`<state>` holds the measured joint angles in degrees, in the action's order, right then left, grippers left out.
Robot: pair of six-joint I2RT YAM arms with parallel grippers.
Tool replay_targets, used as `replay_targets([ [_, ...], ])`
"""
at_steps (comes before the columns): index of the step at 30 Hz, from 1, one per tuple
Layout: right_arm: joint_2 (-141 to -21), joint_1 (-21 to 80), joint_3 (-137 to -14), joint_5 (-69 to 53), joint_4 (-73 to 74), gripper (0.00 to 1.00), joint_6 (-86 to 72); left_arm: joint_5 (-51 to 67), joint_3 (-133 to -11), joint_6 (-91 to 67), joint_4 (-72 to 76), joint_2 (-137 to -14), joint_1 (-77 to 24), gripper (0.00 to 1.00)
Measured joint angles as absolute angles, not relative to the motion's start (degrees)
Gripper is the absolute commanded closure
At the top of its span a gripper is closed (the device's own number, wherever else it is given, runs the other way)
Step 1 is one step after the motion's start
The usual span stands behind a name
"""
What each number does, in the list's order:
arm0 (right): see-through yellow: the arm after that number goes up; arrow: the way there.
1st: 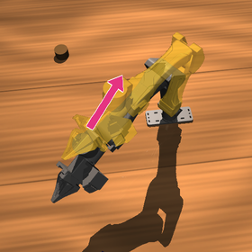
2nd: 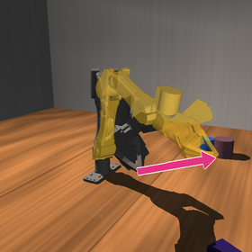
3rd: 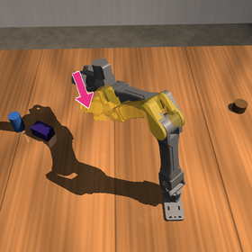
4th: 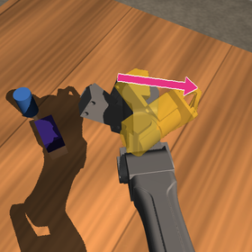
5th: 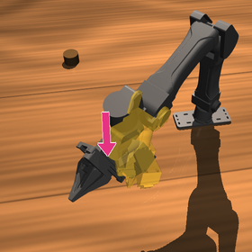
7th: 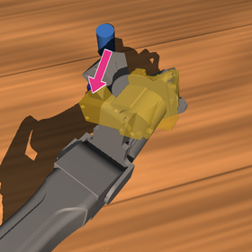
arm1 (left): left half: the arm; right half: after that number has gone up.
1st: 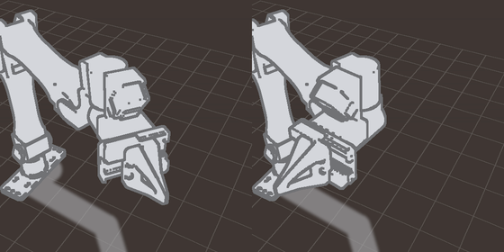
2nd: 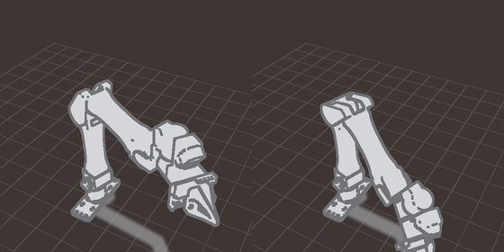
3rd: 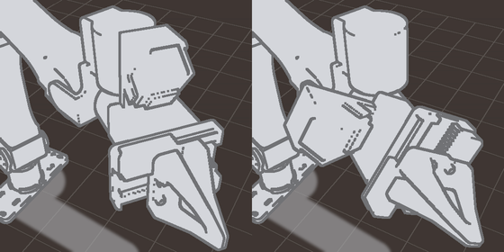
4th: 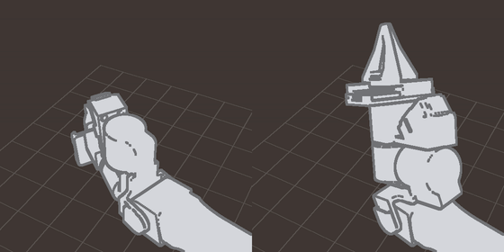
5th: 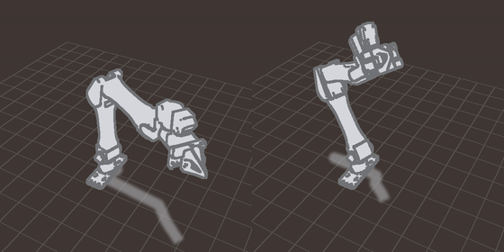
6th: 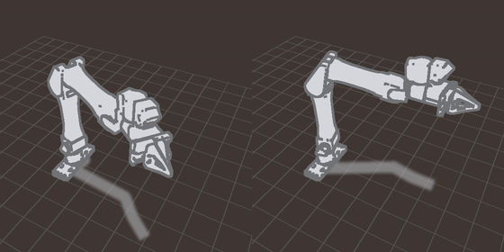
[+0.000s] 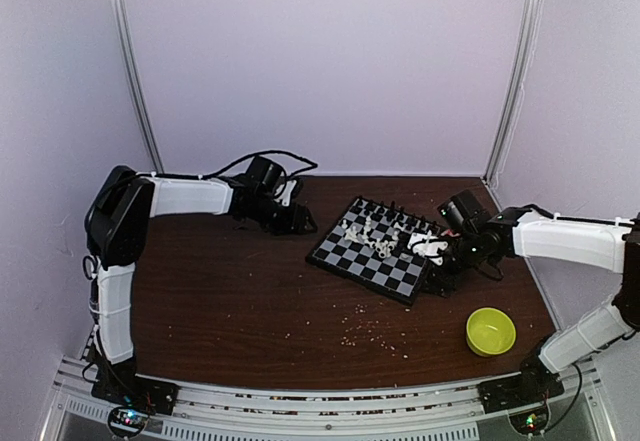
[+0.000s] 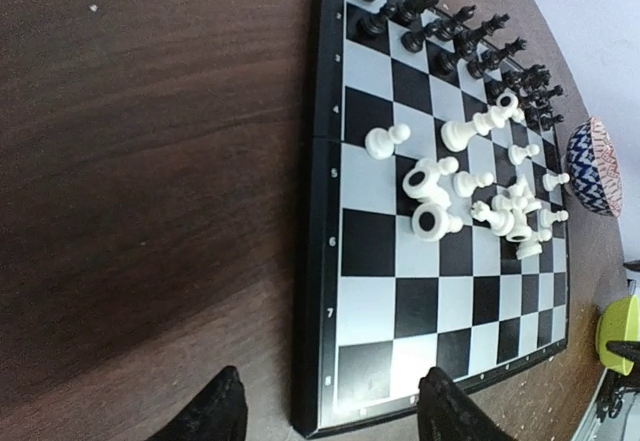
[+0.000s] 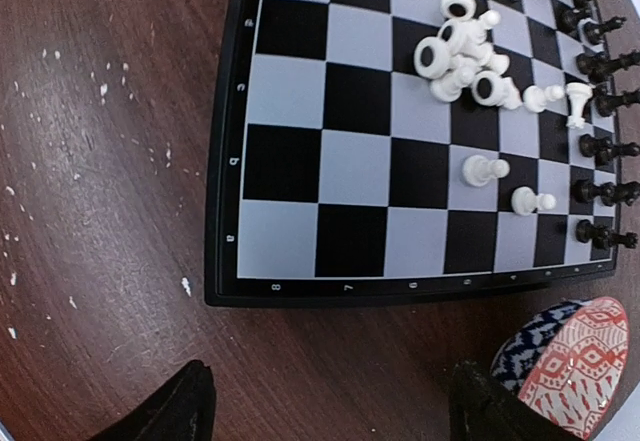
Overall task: Set up the chess pieces on the board
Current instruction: Move the chessboard to the center of the board.
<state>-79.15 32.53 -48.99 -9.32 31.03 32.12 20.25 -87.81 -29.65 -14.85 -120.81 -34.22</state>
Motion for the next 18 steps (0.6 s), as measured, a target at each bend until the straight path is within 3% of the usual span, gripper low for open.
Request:
replay_targets([
  [6, -85.8, 34.0, -49.3, -7.3, 31.1, 0.19, 33.1, 22.4, -91.5, -34.4, -12.4, -127.1, -35.0, 0.50],
  [18, -94.7, 34.3, -54.5, -5.9, 32.6, 0.34, 36.3, 23.6, -92.4, -39.0, -8.8, -128.9, -35.0, 0.58],
])
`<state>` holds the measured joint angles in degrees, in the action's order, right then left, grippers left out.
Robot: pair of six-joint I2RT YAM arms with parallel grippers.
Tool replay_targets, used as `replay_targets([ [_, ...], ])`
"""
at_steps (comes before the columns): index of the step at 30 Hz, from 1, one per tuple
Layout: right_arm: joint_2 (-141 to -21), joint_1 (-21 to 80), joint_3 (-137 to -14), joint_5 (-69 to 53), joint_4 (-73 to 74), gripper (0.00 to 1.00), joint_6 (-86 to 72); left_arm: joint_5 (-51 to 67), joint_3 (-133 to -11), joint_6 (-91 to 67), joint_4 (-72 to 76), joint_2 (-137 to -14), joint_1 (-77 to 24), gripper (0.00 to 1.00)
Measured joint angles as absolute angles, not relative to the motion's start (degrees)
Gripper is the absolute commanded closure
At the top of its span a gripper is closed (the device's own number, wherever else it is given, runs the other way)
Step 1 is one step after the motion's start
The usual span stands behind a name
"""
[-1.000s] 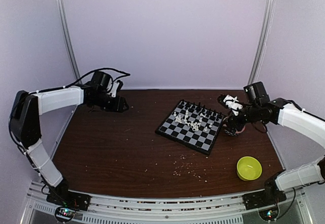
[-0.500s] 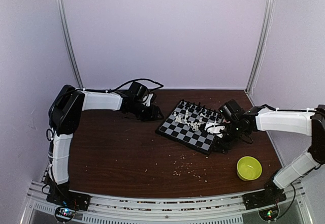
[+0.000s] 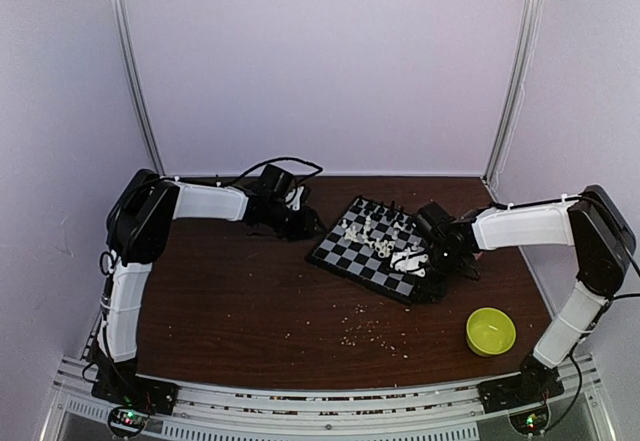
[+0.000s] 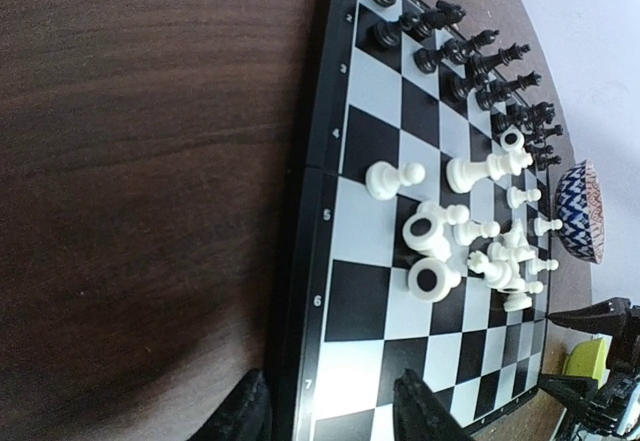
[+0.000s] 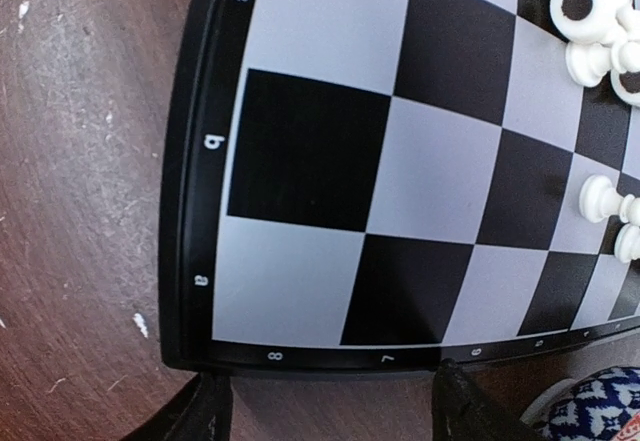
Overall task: Set up the chess pieces on the board
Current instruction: Move the chessboard to the center of the board.
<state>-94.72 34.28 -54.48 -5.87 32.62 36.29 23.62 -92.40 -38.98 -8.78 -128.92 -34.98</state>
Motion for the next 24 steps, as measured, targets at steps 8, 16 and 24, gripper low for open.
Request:
replay_targets([
  [8, -96.6, 34.3, -56.9, -5.2, 34.5, 0.37, 37.3, 24.9, -92.4, -39.6, -8.6, -129.4, -35.0, 0.58],
  [16, -97.3, 34.3, -57.8, -4.9, 35.1, 0.38, 37.4, 25.2, -92.4, -39.6, -8.7, -130.5, -35.0, 0.56],
  [24, -98.3, 34.3, -59.1, -4.2, 36.0, 0.38, 37.7, 26.8, -92.4, -39.6, -8.8, -131.0, -34.9, 0.57],
])
